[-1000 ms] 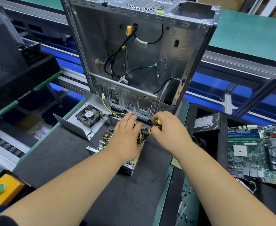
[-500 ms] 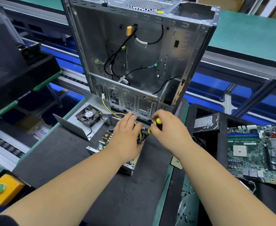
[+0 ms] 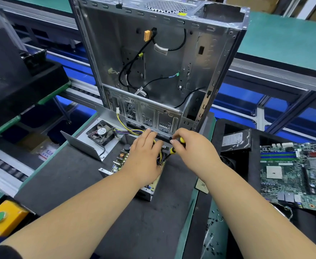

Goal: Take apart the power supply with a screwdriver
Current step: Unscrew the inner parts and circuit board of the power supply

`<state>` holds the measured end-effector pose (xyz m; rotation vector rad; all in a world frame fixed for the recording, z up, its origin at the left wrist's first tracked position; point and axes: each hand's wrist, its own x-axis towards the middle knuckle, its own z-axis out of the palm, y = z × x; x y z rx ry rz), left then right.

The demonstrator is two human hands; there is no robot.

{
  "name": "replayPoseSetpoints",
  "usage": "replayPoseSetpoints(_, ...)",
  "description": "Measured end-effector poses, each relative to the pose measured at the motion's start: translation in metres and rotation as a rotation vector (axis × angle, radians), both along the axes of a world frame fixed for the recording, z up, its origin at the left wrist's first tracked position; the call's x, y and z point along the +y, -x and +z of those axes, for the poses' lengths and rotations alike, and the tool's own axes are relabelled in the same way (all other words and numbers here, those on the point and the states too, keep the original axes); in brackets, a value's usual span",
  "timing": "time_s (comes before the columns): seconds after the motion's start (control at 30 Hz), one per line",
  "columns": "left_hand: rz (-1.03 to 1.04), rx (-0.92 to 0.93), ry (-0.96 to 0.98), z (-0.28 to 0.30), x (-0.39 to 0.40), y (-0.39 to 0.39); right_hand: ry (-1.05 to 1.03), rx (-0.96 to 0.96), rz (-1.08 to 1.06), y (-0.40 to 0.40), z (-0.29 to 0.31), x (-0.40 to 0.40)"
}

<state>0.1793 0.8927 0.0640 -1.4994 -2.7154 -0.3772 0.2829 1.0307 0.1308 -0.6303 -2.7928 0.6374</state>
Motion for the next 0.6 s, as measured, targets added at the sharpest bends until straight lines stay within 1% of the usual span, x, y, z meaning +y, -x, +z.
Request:
replayPoseSetpoints(0.2, -0.001, 0.005, 0.005, -0.0006, 0.0003, 0.0007, 0.058, 0.046, 0.019, 0.0003, -0.0015, 0.0022)
replayPoseSetpoints(0.33, -0.001, -0.003, 0.004, -0.0001, 0.0, 0.0004, -0.015, 0.021, 0.031, -0.0005, -0.003, 0.0026)
replayPoseSetpoints(0.43, -0.003, -0.001, 0.012, 0.0001, 0.0004, 0.0006, -0.062, -0.007, 0.0, -0.001, -0.0024, 0.0023)
replayPoseSetpoints(0.6, 0.001, 0.003, 0.012, -0.0003, 0.0001, 0.0004, 0.019, 0.003, -0.015, -0.0008, -0.0042, 0.0031)
